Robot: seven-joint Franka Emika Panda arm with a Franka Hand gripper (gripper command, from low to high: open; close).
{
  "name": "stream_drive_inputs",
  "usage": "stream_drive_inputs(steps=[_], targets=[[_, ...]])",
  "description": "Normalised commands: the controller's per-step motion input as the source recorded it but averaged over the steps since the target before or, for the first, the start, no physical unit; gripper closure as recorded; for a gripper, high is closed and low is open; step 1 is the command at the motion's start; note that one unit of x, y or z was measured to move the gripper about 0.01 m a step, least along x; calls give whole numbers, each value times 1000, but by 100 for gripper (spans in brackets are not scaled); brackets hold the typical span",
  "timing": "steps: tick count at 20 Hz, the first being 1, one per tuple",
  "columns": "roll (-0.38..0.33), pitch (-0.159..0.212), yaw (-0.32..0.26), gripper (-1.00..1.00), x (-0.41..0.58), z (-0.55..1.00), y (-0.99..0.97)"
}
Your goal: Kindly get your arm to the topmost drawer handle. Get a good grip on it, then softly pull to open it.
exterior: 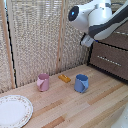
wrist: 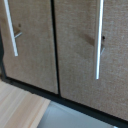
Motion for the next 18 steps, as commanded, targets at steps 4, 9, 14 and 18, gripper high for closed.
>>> stream_drive_inputs(steps=[4, 9, 14, 18], targets=[[-243, 0, 66, -100, -1, 0, -613], [-237, 0, 75, -100, 0, 0, -604], [-161, 0, 99, -100, 0, -23, -684], [13, 27, 108, -100, -38, 64, -824]])
